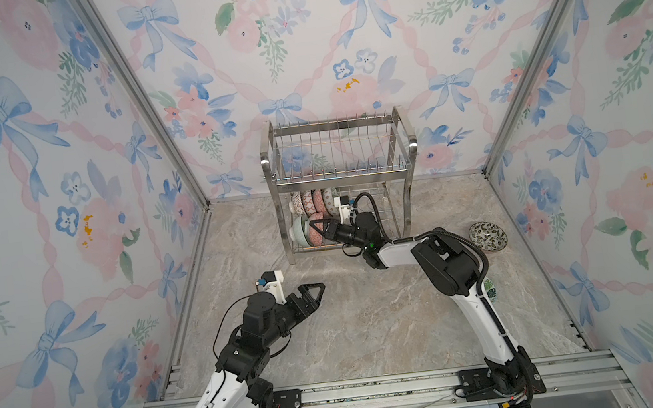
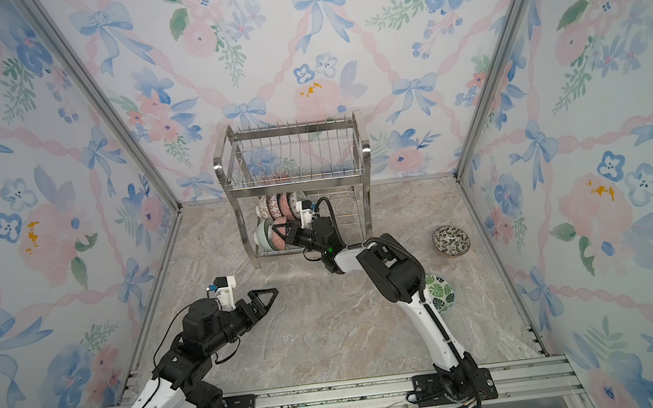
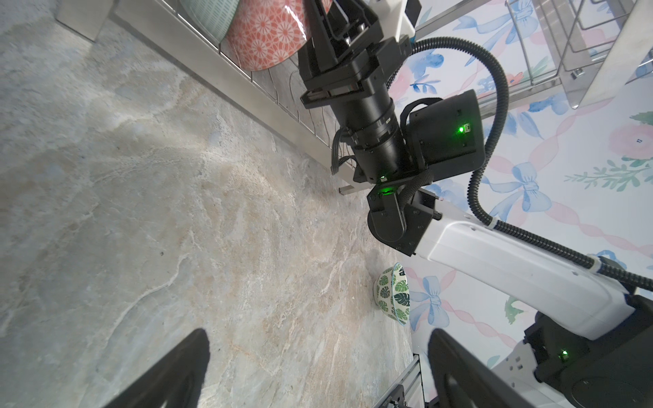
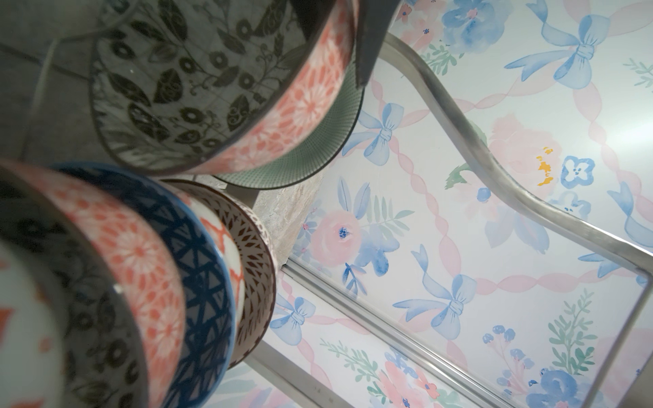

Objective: Load the bowls into the dish rack
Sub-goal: 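Lower the pink bowl upright into the rack slot beside the mint-green bowl, then open the right gripper to release the pink bowl in the rack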

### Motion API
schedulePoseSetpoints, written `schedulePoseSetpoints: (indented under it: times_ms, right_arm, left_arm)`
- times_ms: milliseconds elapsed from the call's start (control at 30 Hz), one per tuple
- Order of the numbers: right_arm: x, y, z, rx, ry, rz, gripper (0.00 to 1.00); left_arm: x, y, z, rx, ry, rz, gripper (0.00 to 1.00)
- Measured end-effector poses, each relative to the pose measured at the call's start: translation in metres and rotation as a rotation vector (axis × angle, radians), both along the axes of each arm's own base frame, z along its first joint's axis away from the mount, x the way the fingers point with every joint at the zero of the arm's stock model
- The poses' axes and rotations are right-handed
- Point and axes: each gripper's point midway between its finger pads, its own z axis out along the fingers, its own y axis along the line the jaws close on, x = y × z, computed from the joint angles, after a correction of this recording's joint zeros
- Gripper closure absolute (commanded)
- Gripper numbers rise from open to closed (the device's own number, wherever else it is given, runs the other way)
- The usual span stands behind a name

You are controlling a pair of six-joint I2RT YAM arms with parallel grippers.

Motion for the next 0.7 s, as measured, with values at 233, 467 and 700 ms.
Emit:
schedulePoseSetpoints:
  times_ms: [233,467,700]
  right_arm:
    - [-0.001,-0.001,-0.004,-0.093,-0.025,0.003,1.00]
    - [-0.004,0.001,-0.005,-0.145,-0.055,0.023,0.92]
    - [-0.007,0.003,-0.005,-0.196,-0.074,0.033,0.84]
  left_arm:
    - [-0.003,-0.010,-0.017,0.043,0.052,-0.028,0.02]
    - [-0.006,-0.017,-0.022,0.064,0.068,-0.044,0.02]
    - [-0.002,-0.018,-0.018,0.066,0.065,-0.041,0.02]
